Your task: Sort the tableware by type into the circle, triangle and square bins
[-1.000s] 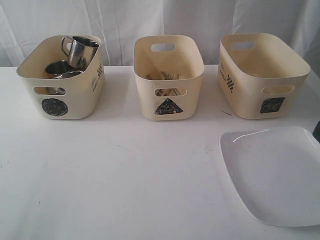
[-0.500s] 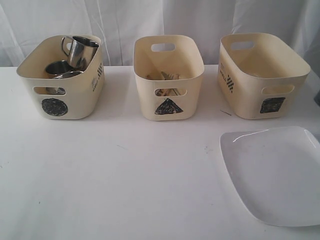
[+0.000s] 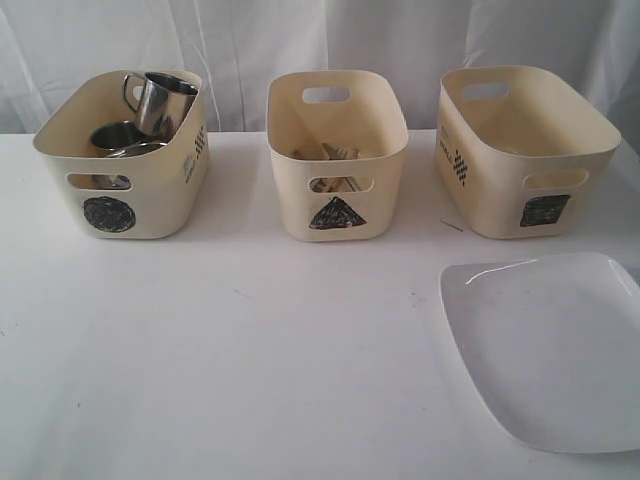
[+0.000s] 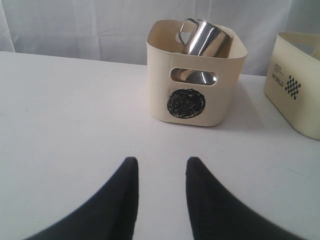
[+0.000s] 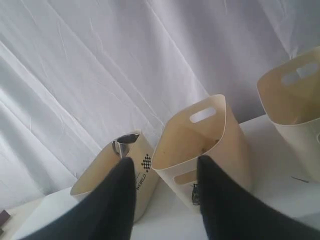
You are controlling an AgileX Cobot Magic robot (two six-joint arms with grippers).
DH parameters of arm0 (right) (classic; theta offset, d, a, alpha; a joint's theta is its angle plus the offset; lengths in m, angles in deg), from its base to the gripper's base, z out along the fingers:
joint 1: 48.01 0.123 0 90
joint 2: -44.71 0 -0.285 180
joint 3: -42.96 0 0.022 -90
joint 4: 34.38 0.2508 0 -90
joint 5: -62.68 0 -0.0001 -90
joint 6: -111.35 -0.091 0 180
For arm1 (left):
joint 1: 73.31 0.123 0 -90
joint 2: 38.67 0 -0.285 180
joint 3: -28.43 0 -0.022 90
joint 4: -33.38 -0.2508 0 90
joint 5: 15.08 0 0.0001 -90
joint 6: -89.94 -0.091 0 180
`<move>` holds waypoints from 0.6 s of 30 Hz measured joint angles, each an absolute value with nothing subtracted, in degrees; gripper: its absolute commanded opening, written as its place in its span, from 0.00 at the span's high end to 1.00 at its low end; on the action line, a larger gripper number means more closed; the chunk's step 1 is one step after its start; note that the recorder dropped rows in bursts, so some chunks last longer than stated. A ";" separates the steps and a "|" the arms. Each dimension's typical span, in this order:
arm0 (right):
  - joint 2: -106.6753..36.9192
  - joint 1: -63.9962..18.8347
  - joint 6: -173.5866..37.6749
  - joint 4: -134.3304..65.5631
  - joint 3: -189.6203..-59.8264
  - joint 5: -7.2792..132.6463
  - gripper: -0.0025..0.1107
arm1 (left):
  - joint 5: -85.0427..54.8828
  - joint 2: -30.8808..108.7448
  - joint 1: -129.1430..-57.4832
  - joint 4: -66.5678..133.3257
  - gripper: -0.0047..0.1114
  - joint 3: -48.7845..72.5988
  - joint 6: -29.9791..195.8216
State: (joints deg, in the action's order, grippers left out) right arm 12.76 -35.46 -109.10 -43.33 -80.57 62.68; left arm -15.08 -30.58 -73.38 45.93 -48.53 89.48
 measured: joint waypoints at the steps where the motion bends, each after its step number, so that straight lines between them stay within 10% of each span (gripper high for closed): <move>1: 12.76 -35.46 -109.10 -43.33 -80.57 62.68 0.64 | -15.08 -30.58 -73.38 45.93 0.64 -48.53 89.48; 12: 12.76 -35.57 -109.46 -43.28 -80.57 61.56 0.64 | -15.08 -30.58 -73.38 45.93 0.64 -48.53 89.48; 18: 10.12 -35.69 -110.07 -52.31 -85.91 37.79 0.62 | -15.08 -30.58 -73.38 45.93 0.64 -48.53 89.48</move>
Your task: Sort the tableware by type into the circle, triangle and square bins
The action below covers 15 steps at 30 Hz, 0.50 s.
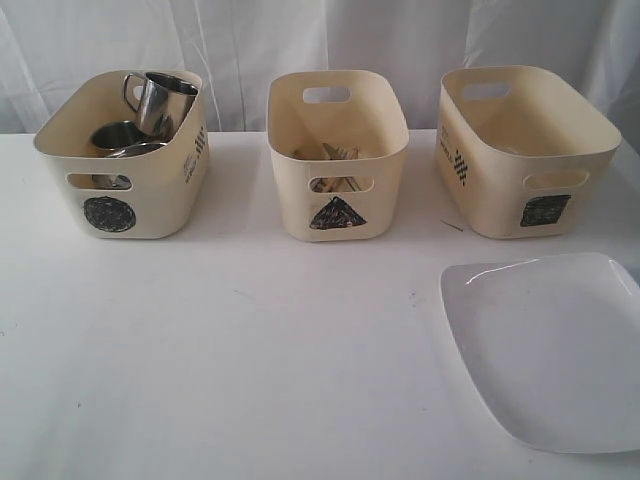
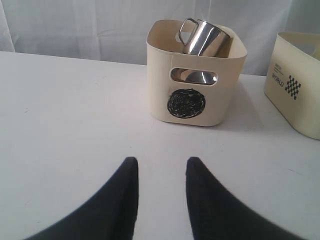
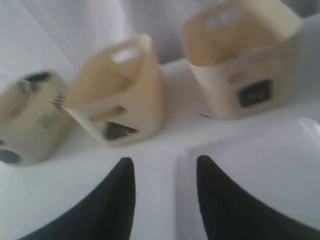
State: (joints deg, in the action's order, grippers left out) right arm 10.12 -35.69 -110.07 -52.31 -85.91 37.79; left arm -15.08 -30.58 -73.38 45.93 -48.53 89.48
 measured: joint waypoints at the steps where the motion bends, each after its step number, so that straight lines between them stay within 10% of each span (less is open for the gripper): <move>1: 9.50 -35.69 -110.84 -54.59 -86.93 33.95 0.61 | -15.08 -30.58 -73.38 45.93 0.64 -48.53 89.48; 15: -0.22 -35.69 -109.04 -74.63 -98.08 5.15 0.54 | -15.08 -30.58 -73.38 45.93 0.64 -48.53 89.48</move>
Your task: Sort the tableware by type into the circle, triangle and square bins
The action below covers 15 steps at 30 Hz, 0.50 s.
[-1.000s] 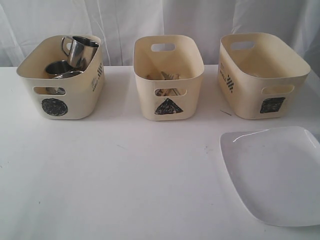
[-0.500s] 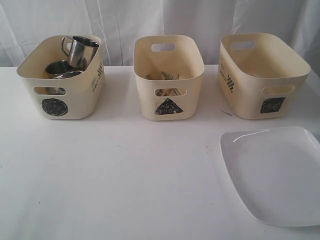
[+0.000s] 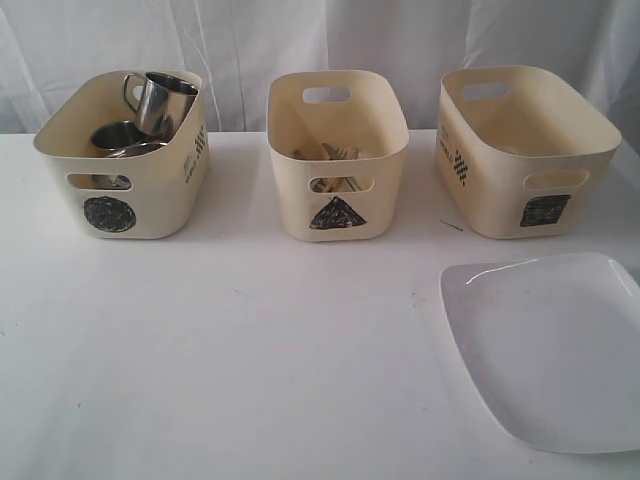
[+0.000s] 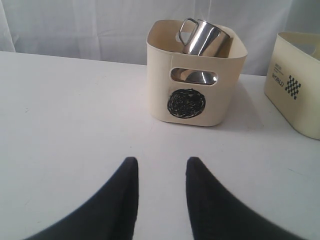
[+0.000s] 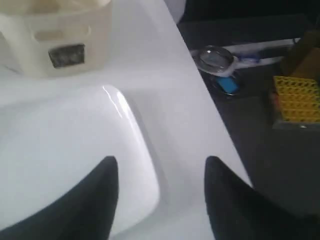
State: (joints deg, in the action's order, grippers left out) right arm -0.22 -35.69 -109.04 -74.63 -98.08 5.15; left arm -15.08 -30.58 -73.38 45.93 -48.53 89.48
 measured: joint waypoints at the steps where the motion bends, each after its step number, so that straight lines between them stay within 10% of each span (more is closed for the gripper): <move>1: -1.32 -35.69 -108.05 -74.63 -98.08 4.06 0.54 | -15.08 -30.58 -73.38 45.93 0.64 -48.53 89.48; 15: -20.14 -35.69 -101.57 -74.85 -98.08 3.97 0.54 | -15.08 -30.58 -73.38 45.93 0.64 -48.53 89.48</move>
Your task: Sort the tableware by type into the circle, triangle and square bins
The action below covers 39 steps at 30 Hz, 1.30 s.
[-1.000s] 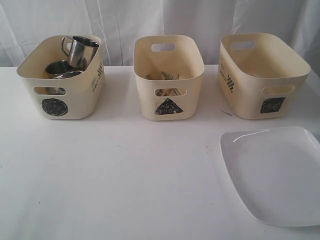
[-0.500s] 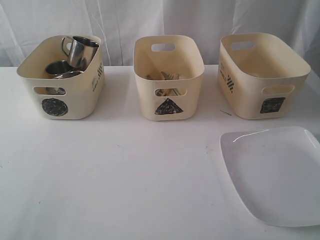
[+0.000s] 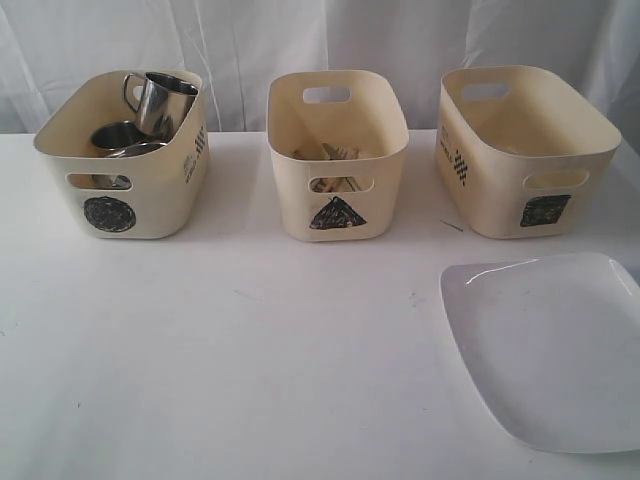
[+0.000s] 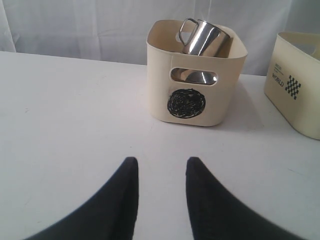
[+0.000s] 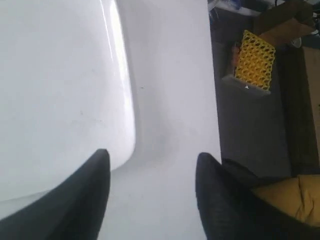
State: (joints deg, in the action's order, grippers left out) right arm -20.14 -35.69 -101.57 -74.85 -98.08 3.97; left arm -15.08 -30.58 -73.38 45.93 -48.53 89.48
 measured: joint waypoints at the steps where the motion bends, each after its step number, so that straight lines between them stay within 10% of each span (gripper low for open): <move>1: -20.83 -35.69 -102.55 -74.85 -98.08 4.57 0.54 | -15.08 -30.58 -73.38 45.93 0.64 -48.53 89.48; 25: -21.13 -36.08 -119.58 -72.83 -98.08 11.09 0.54 | -15.08 -30.58 -73.38 45.93 0.64 -48.53 89.48; 39: -20.27 -56.24 -91.13 -50.07 -98.08 22.15 0.54 | -15.08 -30.58 -73.38 45.93 0.64 -48.53 89.48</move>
